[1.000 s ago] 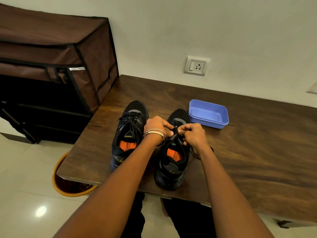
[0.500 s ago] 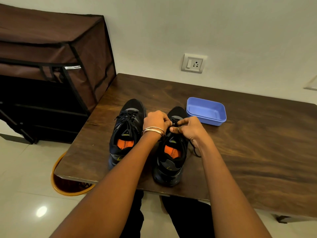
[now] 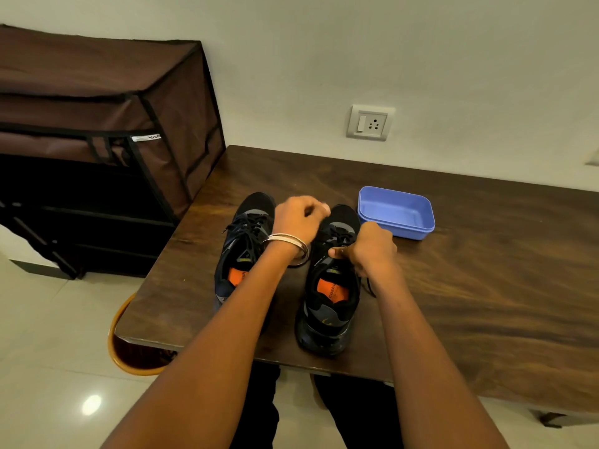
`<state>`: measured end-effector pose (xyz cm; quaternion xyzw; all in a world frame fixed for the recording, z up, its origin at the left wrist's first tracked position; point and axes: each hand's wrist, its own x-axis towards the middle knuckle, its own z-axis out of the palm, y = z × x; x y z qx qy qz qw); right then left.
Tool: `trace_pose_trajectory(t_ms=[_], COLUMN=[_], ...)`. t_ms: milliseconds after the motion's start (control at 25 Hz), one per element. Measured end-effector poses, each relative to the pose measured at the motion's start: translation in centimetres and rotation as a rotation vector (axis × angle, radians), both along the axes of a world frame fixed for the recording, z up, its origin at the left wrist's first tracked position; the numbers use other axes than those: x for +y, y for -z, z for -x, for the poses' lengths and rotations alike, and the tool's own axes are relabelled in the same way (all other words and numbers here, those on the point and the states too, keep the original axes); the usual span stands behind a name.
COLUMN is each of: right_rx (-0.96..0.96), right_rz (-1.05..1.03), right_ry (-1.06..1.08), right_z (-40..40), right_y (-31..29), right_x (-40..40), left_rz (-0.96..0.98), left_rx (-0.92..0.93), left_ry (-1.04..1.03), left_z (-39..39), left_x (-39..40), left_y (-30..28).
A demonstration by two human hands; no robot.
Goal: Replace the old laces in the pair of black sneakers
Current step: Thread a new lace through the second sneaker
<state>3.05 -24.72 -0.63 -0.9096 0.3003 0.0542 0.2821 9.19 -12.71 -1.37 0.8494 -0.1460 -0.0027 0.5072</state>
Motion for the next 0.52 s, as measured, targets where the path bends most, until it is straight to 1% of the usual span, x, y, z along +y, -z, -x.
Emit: trace_pose_trajectory(t_ms=[40, 80, 120, 160, 200, 280, 320, 360, 400, 440, 520], right_rx=[-0.016, -0.03, -0.033, -0.032, -0.026, -0.033, -0.032, -0.031, -0.029, -0.031, -0.023], right_rz=[-0.011, -0.019, -0.017, -0.003, 0.013, 0.062, 0.088, 0.111, 0.13, 0.158, 0.202], right_ry=[0.014, 0.021, 0.02, 0.01, -0.004, -0.044, -0.065, -0.082, -0.092, -0.102, -0.108], right_z=[0.0, 0.0, 0.0, 0.0, 0.0, 0.0, 0.0, 0.1, 0.1, 0.1, 0.2], right_y=[0.1, 0.2, 0.3, 0.3, 0.4, 0.5, 0.5, 0.5, 0.4, 0.4, 0.1], right_x=[0.2, 0.3, 0.4, 0.5, 0.6, 0.6, 0.6, 0.7, 0.7, 0.8, 0.9], left_rz=[-0.275, -0.482, -0.629, -0.718, -0.753, -0.743, -0.694, -0.585, -0.407, -0.149, 0.489], left_rx=[-0.066, -0.054, -0.018, 0.007, 0.015, -0.003, 0.009, 0.056, 0.147, 0.26, 0.482], left_ry=[0.109, 0.205, 0.265, 0.276, 0.252, 0.179, 0.164, 0.147, 0.124, 0.085, -0.022], left_z=[-0.2, -0.4, -0.5, -0.5, -0.5, 0.1, 0.3, 0.4, 0.4, 0.4, 0.4], left_x=[-0.1, -0.2, -0.5, -0.7, -1.0, -1.4, -1.4, -1.3, -1.1, -1.0, -0.6], left_y=[0.6, 0.9, 1.0, 0.9, 0.8, 0.6, 0.6, 0.6, 0.7, 0.5, -0.7])
